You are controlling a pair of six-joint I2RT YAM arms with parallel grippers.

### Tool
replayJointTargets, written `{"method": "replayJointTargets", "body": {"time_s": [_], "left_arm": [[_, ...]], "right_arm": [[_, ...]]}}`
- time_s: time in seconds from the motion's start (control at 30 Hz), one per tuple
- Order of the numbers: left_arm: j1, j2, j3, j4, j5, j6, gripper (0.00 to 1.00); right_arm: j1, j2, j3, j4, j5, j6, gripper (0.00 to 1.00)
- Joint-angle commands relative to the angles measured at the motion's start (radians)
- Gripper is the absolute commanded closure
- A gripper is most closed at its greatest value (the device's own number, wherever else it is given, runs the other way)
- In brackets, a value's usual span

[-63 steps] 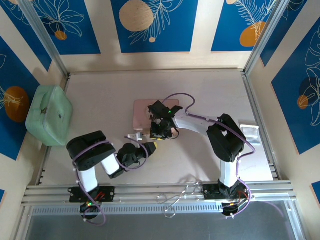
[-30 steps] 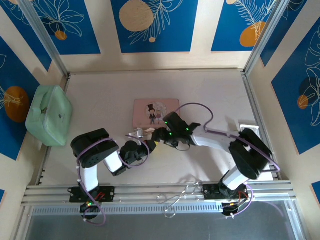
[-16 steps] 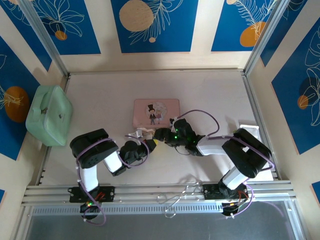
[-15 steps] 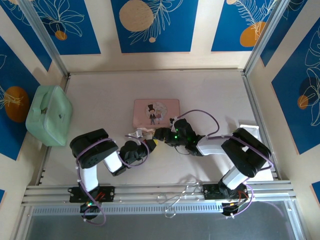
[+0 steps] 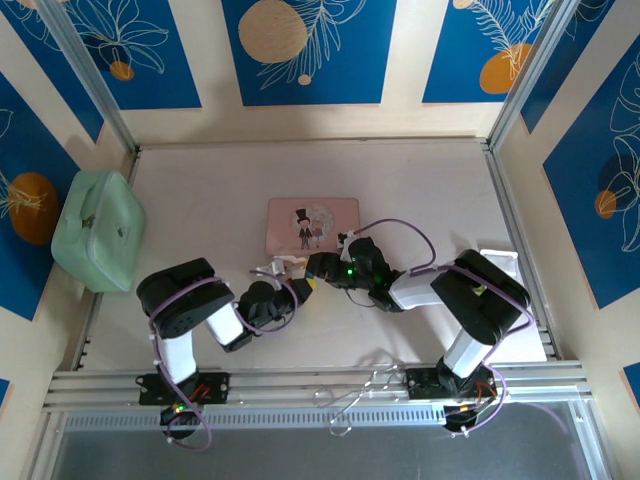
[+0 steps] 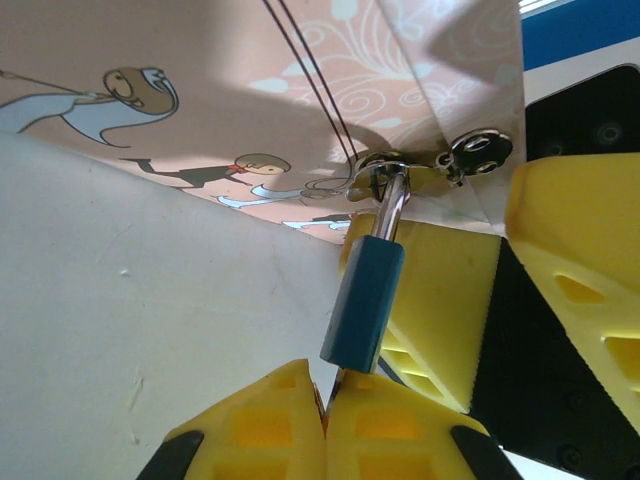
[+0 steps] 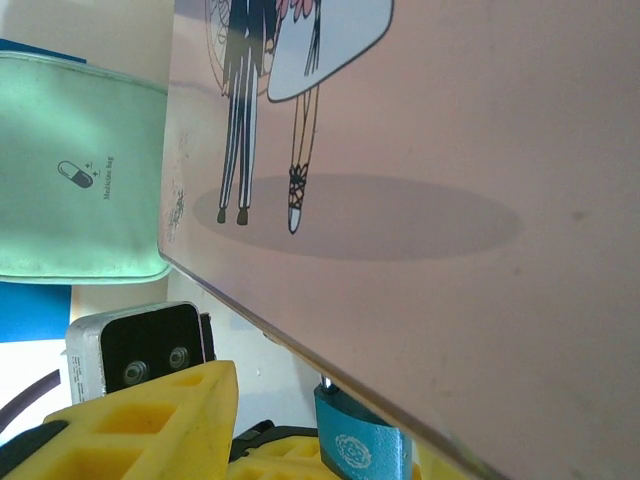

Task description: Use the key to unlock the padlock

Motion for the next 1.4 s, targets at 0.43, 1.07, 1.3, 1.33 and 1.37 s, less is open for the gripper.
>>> {"method": "replayJointTargets", "body": {"time_s": [0.43,1.07,1.3,1.33,1.37], "left_arm": [[0.007,-0.040,-0.007,0.039,0.009,-0.001,1.00],[0.007,-0.046,-0.014,0.039,0.008,0.002,1.00],[0.007,-0.052,-0.027,0.039,0.005,-0.012,1.00],[0.007,-0.054,-0.028,0.039,0.007,-0.016,1.00],[0.005,-0.054,-0.028,0.039,0.011,-0.017,1.00]], "right_arm": [[0.017,0.079,0.030,-0.150,-0.039,0.067,0.48],[0.007,0.041,-0.005,-0.255,0.001,0.116,0.40],[-0.012,-0.022,-0.035,-0.310,0.011,0.099,0.40],[-0.013,-0.020,-0.041,-0.292,-0.008,0.097,0.40],[-0.017,-0.012,-0.048,-0.255,-0.032,0.092,0.40]]}}
